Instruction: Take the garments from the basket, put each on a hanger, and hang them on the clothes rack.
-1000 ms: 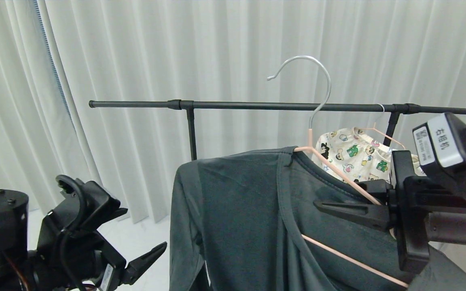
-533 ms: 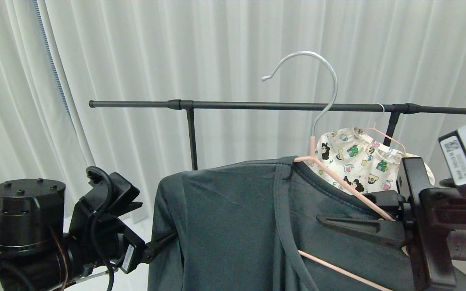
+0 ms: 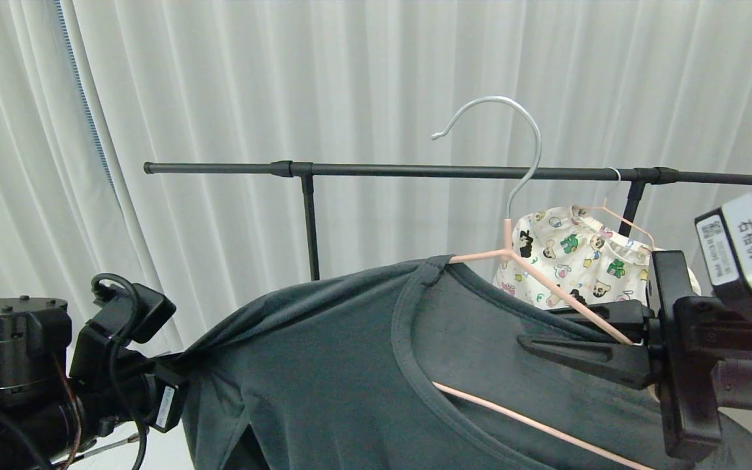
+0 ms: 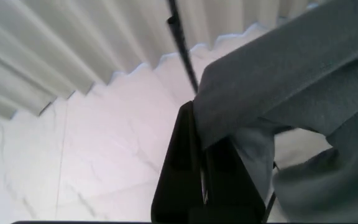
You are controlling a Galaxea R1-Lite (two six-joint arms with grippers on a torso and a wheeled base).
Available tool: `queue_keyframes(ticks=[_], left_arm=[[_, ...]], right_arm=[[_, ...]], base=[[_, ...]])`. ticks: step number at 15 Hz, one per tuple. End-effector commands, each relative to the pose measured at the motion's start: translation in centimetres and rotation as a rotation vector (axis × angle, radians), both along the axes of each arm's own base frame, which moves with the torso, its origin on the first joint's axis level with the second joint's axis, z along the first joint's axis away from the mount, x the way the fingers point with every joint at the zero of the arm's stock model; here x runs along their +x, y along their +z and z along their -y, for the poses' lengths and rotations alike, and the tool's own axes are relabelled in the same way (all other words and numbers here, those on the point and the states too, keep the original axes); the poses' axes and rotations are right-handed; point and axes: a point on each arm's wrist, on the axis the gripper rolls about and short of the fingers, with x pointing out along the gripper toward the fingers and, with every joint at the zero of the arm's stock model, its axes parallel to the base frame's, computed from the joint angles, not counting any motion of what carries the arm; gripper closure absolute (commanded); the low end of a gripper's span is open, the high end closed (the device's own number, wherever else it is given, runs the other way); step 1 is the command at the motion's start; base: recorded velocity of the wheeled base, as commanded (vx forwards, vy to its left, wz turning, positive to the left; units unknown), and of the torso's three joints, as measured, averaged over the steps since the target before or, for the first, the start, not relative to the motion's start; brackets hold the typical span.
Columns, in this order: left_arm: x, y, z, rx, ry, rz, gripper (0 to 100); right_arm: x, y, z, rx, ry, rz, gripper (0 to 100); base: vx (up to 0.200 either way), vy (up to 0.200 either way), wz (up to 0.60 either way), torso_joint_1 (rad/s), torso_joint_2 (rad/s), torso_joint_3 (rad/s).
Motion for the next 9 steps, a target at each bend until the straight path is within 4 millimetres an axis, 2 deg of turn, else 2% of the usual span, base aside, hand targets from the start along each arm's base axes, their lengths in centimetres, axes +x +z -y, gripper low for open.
queue_keyframes(ticks=[1,4,5,9], left_arm=[[-0.1,-0.1,-0.6,0.002,0.033,-0.001,100],[0.0,0.3,-0.2,-0.002,0.013,0.039,100],[0.0,0.5,-0.1,-0.003,0.010,0.057,0],[0.3,1.7,0.5,-0.024,-0.021,0.170,0]], right_arm=[[0.1,0.0,0.1,0.002,-0.005,0.001,100],[0.2,0.0,0.1,0.000,-0.013,-0.002,100],[0.3,0.0,0.2,0.000,-0.021,-0.002,100],[1.2,-0.5,1.1,-0.013,-0.083,-0.013,100]], base=[[0.000,0.000,0.00,0.000,0.00,0.000],[0.000,0.000,0.00,0.000,0.00,0.000],[0.000,0.000,0.00,0.000,0.00,0.000],[0.000,0.000,0.00,0.000,0.00,0.000]])
